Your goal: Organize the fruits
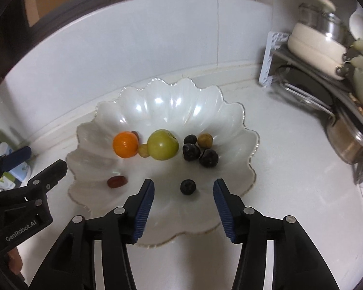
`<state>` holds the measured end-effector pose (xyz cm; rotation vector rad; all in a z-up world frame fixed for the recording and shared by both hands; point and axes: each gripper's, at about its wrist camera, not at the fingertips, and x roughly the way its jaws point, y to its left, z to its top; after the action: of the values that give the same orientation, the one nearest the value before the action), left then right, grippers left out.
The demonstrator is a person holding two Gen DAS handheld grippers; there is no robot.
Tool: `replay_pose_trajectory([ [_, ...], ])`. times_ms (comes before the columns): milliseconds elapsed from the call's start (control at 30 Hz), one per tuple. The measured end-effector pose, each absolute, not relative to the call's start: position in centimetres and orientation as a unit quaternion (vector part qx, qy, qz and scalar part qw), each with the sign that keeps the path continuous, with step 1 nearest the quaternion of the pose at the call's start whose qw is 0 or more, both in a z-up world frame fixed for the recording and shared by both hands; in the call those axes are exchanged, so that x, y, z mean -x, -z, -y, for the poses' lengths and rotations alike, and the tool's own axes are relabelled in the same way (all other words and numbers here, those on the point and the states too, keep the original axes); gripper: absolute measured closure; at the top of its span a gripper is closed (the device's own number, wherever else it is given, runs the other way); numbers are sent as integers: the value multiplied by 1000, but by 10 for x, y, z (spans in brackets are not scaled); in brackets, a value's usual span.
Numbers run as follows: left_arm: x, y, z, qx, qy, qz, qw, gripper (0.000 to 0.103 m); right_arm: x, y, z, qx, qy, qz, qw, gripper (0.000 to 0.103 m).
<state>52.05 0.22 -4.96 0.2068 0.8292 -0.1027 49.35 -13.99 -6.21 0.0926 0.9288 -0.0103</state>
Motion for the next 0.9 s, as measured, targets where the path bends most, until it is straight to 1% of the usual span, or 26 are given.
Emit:
replay_pose_trajectory([
  [67,-508,43,-5,-101,46,-389,915,17,-480,53,139,-47,8,-434,899,43],
  [233,-467,24,-15,-101,41,-352,930,12,-446,33,140,-42,11,-402,915,43],
  [367,-428,10,-19,-95,36,-325,940,10,-411,17,143,-36,14,-371,928,35],
  [600,-352,-7,-24,-71,29,-297,952,7,-339,-2,149,-35,8,-337,941,32],
  [900,-248,-19,-23,-45,21,-270,962,4,-242,-18,158,-21,2,-299,954,26],
])
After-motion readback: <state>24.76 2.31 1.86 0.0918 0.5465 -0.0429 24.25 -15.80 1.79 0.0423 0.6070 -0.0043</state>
